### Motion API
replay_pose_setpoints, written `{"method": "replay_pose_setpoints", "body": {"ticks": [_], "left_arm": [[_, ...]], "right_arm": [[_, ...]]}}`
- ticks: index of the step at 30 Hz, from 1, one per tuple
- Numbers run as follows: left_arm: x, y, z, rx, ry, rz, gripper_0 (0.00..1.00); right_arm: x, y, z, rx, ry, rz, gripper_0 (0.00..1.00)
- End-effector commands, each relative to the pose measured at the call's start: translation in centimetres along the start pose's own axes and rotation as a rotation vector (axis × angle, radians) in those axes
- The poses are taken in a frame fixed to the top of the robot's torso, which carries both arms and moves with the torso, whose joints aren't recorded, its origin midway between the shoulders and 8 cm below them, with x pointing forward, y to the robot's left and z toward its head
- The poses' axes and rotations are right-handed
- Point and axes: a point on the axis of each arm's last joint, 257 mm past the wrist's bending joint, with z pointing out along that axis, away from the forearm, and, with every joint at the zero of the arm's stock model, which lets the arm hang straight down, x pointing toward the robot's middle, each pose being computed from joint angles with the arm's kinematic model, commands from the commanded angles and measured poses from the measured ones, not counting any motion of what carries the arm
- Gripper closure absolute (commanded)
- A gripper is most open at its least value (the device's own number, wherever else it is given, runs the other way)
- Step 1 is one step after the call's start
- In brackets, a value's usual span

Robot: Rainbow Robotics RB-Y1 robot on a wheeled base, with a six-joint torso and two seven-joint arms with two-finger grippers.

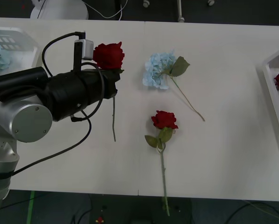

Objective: Put the red flowers into the right box and the blue flowers into the left box

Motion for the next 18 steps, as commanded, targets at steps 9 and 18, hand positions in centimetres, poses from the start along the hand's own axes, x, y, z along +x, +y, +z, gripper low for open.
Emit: {"method": "replay_pose_setpoints", "body": {"ticks": [9, 18], "left_arm": [[-5.3, -7.3, 0.7, 0.264, -0.18, -0.073, 1.0], [-6.3, -12.2, 2.8, 0.418, -0.228, -0.254, 1.0]], "right_arm": [[-5.2, 4.6, -13.2, -0.457, -0.093, 0.046, 0.06], [-6.1, 15.5, -19.6, -0.92, -0.208, 0.069, 0.05]]}}
